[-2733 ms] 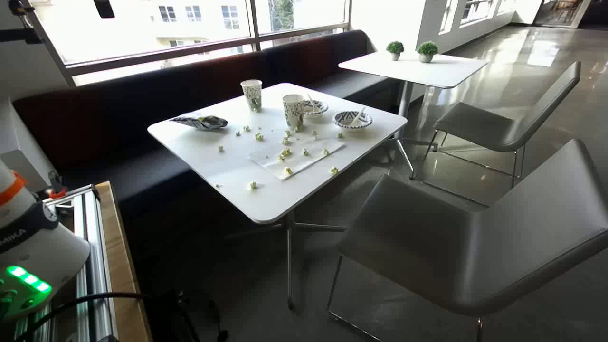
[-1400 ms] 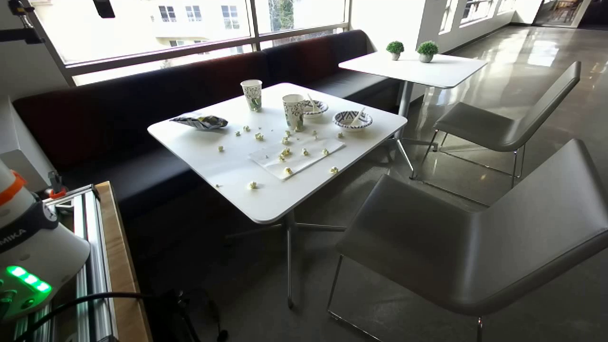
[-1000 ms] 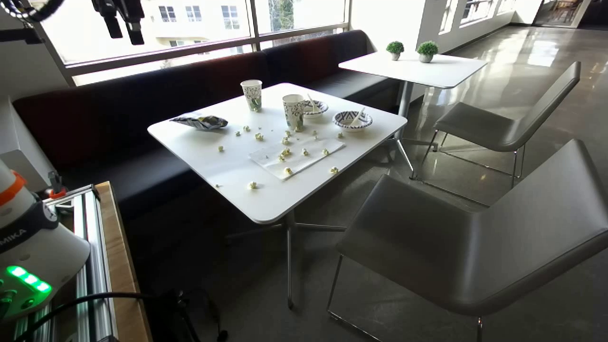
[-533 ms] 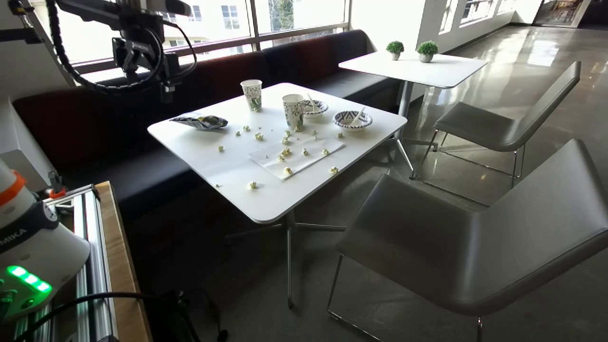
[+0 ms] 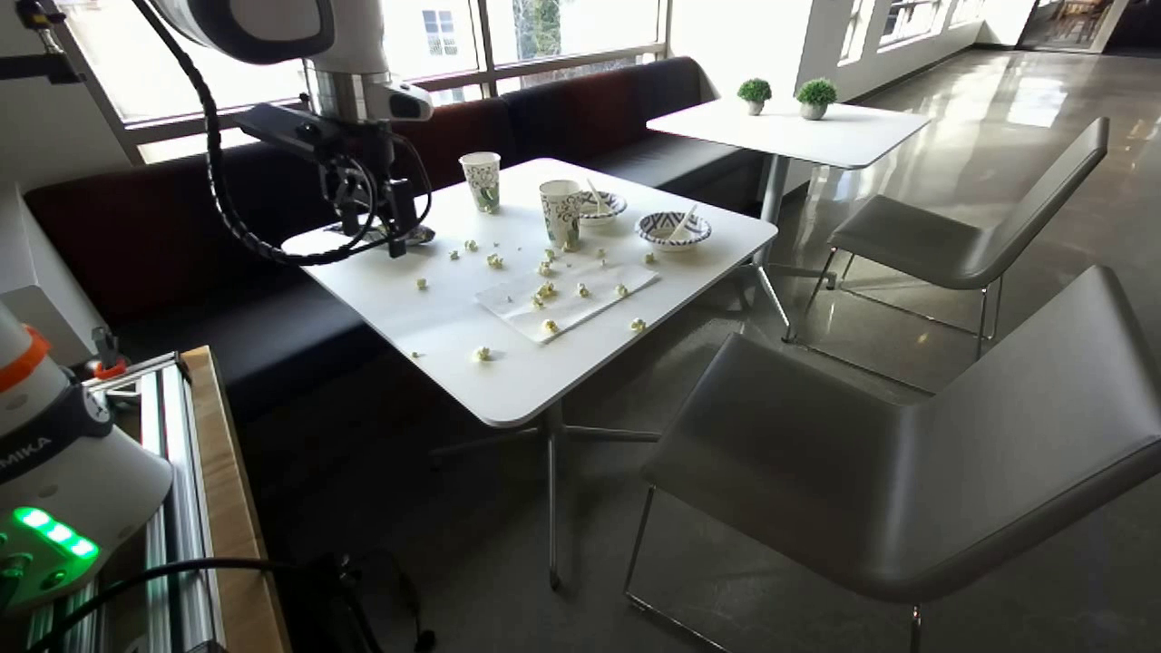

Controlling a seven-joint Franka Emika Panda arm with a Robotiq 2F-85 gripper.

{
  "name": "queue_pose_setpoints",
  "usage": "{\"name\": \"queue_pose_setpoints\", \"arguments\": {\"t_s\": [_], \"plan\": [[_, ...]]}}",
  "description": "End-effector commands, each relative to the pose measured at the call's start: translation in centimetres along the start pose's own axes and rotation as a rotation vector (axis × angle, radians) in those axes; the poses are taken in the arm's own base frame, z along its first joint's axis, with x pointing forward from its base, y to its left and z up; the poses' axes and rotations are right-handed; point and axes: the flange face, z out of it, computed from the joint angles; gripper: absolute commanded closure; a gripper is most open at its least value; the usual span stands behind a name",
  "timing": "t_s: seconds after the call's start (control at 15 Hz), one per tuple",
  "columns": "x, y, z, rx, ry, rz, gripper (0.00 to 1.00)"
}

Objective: Put some pieces of popcorn into the paper cup on the right

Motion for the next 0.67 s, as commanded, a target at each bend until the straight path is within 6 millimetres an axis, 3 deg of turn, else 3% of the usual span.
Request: {"name": "queue_pose_setpoints", "arguments": {"t_s": [0.0, 0.07, 0.27, 0.6], "plan": [[3.2, -0.7, 3.4, -0.034, 0.041, 0.111, 0.0], [1.5, -0.4, 1.7, -0.03, 0.042, 0.075, 0.0], [2.8, -0.8, 3.2, -0.027, 0.036, 0.096, 0.0], [3.2, -0.8, 3.1, -0.026, 0.039, 0.101, 0.0]]}}
